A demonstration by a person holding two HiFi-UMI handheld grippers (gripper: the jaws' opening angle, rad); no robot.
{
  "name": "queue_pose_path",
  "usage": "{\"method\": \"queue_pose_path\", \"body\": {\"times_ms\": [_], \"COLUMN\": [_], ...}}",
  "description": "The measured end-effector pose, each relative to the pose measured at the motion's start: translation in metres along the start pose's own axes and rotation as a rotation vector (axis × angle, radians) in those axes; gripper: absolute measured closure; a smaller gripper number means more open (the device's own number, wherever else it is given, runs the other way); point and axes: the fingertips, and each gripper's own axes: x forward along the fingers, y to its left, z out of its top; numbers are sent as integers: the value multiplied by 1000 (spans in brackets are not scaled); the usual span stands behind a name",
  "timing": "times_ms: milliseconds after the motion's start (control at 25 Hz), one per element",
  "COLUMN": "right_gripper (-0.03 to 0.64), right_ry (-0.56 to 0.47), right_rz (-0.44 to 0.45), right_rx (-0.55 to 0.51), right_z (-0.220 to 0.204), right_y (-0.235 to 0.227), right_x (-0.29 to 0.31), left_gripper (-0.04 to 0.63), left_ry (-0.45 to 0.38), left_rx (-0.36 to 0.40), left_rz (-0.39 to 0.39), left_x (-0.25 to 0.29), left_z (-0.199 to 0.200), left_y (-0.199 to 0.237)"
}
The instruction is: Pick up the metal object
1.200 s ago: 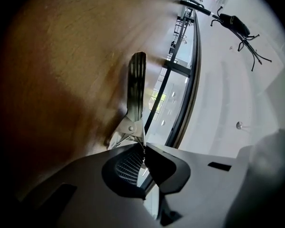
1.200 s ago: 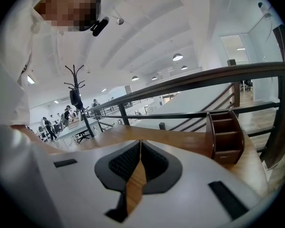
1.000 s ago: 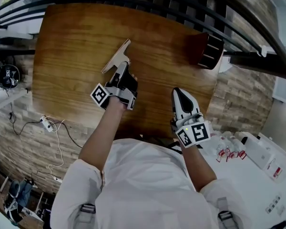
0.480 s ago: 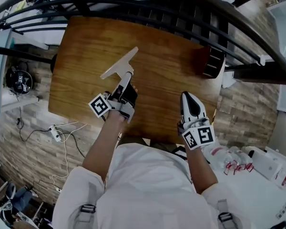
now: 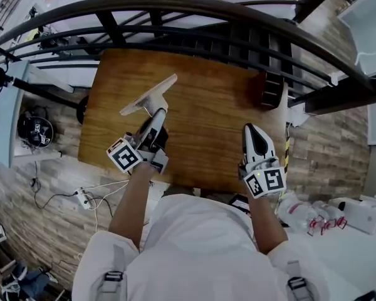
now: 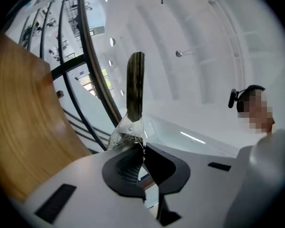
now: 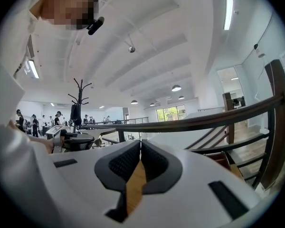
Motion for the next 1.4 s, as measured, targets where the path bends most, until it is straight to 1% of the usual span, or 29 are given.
{"method": "queue_pose_path", "body": {"times_ms": [80, 200, 320, 440, 600, 680, 840, 920, 1040, 1200, 1400], "right_gripper": [592, 592, 592, 592, 592, 592, 592, 592, 592, 592, 592], "right_ry": [-14, -36, -45, -65, -104, -112, -120, -117, -101, -72, -54], "right_rz": [6, 11, 11, 16, 28, 33, 41, 45, 37, 5, -10], "right_rx": [-7, -12, -19, -22, -37, -38, -60, -76, -68, -54, -56], "right_z": [8, 20, 28, 40, 62, 67, 68, 67, 61, 52, 46], "right_y": [7, 11, 8, 8, 10, 10, 11, 14, 12, 3, -8], "right_x": [-11, -32, -53, -75, -118, -136, -167, -176, -187, -204, -223], "left_gripper": [575, 575, 575, 575, 577, 577, 577, 576, 577, 575, 576], "left_ry": [21, 60, 77, 63, 25, 18, 36, 30, 13, -9, -47], "left_rx": [93, 259, 379, 502, 655, 727, 859, 912, 974, 996, 1024], "left_rz": [-1, -1, 7, 44, 105, 143, 206, 217, 248, 292, 318], "left_x": [-5, -7, -7, -15, -31, -36, -45, -52, -62, -79, -95], "left_z": [6, 7, 1, -2, -14, -21, -44, -56, -70, -90, -114], "left_y": [-21, -58, -92, -126, -170, -183, -201, -207, -213, -215, -225]}}
